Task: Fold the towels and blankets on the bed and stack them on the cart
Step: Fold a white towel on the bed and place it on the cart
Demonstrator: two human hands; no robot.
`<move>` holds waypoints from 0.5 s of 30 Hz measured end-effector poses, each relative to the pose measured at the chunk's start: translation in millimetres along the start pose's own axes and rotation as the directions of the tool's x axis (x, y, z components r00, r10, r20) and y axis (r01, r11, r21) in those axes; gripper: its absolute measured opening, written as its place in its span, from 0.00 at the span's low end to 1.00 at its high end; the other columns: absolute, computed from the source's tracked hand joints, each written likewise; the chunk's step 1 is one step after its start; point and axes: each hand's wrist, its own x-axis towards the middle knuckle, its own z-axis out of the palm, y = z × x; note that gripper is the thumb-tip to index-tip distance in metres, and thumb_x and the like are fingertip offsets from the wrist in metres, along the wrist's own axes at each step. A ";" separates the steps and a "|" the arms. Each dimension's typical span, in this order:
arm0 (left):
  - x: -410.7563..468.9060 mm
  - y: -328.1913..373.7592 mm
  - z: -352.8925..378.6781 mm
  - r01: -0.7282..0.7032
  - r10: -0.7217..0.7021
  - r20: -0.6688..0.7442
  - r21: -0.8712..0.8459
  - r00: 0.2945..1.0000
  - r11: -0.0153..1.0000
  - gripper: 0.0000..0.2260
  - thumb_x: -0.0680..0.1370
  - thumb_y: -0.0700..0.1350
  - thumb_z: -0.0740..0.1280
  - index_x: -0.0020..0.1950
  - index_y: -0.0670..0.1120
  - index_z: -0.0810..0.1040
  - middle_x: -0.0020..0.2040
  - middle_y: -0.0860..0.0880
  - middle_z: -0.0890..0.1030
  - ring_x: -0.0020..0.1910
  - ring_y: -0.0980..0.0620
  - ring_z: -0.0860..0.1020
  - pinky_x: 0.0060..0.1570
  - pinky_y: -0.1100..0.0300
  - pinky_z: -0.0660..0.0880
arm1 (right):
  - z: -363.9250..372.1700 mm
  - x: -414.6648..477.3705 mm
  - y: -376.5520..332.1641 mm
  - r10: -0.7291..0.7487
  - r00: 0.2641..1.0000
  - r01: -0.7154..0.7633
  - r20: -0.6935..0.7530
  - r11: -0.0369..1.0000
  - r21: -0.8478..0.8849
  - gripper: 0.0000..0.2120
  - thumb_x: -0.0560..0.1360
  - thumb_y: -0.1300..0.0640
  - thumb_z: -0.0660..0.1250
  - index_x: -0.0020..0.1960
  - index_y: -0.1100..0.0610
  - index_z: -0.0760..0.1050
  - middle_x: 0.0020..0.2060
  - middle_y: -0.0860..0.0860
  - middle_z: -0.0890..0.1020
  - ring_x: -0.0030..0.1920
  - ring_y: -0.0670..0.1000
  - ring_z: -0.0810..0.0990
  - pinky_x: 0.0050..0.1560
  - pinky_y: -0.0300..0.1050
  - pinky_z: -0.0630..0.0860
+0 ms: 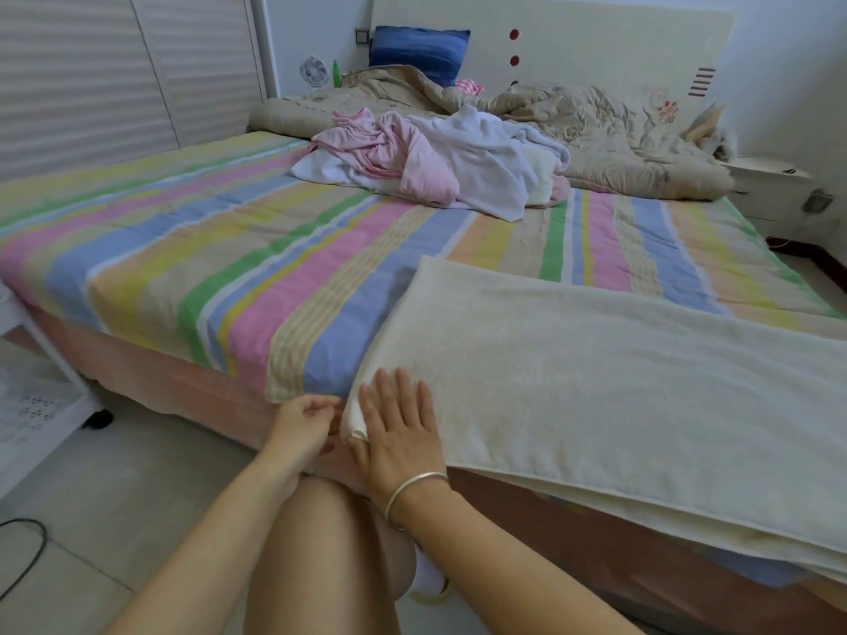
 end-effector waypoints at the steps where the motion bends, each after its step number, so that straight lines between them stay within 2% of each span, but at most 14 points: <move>1: 4.0 1.2 1.8 -0.063 0.065 -0.063 0.032 0.996 0.997 0.09 0.81 0.38 0.62 0.44 0.46 0.79 0.45 0.45 0.83 0.43 0.47 0.81 0.43 0.55 0.76 | 0.3 -1.0 1.6 -0.012 1.000 0.012 0.013 1.000 -0.007 0.30 0.73 0.46 0.51 0.68 0.60 0.73 0.69 0.60 0.72 0.72 0.62 0.66 0.68 0.62 0.54; 4: 5.8 13.5 11.5 -0.219 0.240 -0.101 0.179 0.966 0.959 0.07 0.78 0.40 0.67 0.40 0.48 0.78 0.42 0.47 0.82 0.48 0.44 0.81 0.51 0.51 0.77 | -7.5 -4.0 11.5 -0.119 0.992 0.114 0.038 0.988 0.099 0.39 0.66 0.48 0.48 0.73 0.64 0.65 0.73 0.62 0.63 0.75 0.62 0.57 0.73 0.64 0.46; 6: -2.2 24.7 24.4 -0.334 0.374 -0.066 0.325 0.925 0.885 0.04 0.77 0.41 0.69 0.44 0.48 0.77 0.43 0.49 0.81 0.47 0.47 0.80 0.48 0.55 0.74 | -17.6 -12.3 25.6 -0.160 0.986 0.166 -0.044 0.952 0.258 0.37 0.65 0.52 0.51 0.72 0.64 0.66 0.72 0.59 0.67 0.74 0.61 0.62 0.75 0.60 0.53; 7: -8.0 30.5 31.8 -0.424 0.497 -0.073 0.425 0.865 0.800 0.03 0.76 0.41 0.69 0.46 0.48 0.77 0.45 0.49 0.80 0.47 0.49 0.78 0.48 0.56 0.73 | -25.3 -19.8 34.3 -0.134 0.984 0.167 -0.119 0.928 0.334 0.33 0.66 0.55 0.53 0.69 0.62 0.70 0.69 0.58 0.72 0.71 0.60 0.67 0.73 0.56 0.60; 9: -24.7 42.9 50.2 -0.585 0.730 -0.052 0.560 0.682 0.586 0.05 0.75 0.40 0.68 0.49 0.49 0.77 0.48 0.51 0.78 0.49 0.51 0.75 0.49 0.55 0.72 | -39.8 -43.2 57.4 0.002 0.957 0.134 -0.290 0.883 0.449 0.22 0.69 0.61 0.58 0.61 0.57 0.77 0.58 0.51 0.79 0.59 0.53 0.76 0.60 0.45 0.72; 10: -36.3 49.1 64.7 -0.645 0.782 -0.016 0.555 0.624 0.525 0.04 0.76 0.41 0.68 0.48 0.49 0.77 0.48 0.53 0.77 0.48 0.53 0.73 0.47 0.56 0.71 | -46.6 -60.8 72.3 0.101 0.937 0.082 -0.334 0.867 0.491 0.16 0.71 0.61 0.60 0.56 0.54 0.78 0.51 0.47 0.80 0.52 0.48 0.77 0.52 0.39 0.73; 11: -47.5 53.6 78.0 -0.689 0.794 0.039 0.525 0.606 0.500 0.03 0.76 0.42 0.68 0.47 0.50 0.77 0.46 0.54 0.76 0.46 0.55 0.73 0.44 0.58 0.70 | -51.4 -78.9 85.8 0.215 0.915 0.002 -0.341 0.843 0.538 0.10 0.73 0.60 0.61 0.51 0.52 0.78 0.46 0.45 0.79 0.46 0.44 0.76 0.46 0.35 0.72; 13: -70.6 54.8 104.8 -0.719 0.728 0.187 0.441 0.660 0.538 0.04 0.77 0.46 0.67 0.42 0.51 0.77 0.40 0.57 0.77 0.39 0.59 0.75 0.39 0.61 0.72 | -55.2 -114.2 115.9 0.472 0.847 -0.208 -0.243 0.716 0.666 0.07 0.76 0.59 0.65 0.43 0.49 0.77 0.36 0.42 0.79 0.38 0.43 0.77 0.37 0.33 0.72; 15: -95.4 43.4 133.3 -0.693 0.589 0.366 0.397 0.721 0.602 0.11 0.78 0.52 0.65 0.37 0.52 0.79 0.34 0.57 0.79 0.34 0.61 0.77 0.37 0.62 0.75 | -51.7 -148.4 155.3 0.709 0.700 -0.427 -0.091 0.517 0.742 0.10 0.77 0.60 0.67 0.38 0.51 0.77 0.30 0.45 0.80 0.33 0.45 0.79 0.36 0.40 0.74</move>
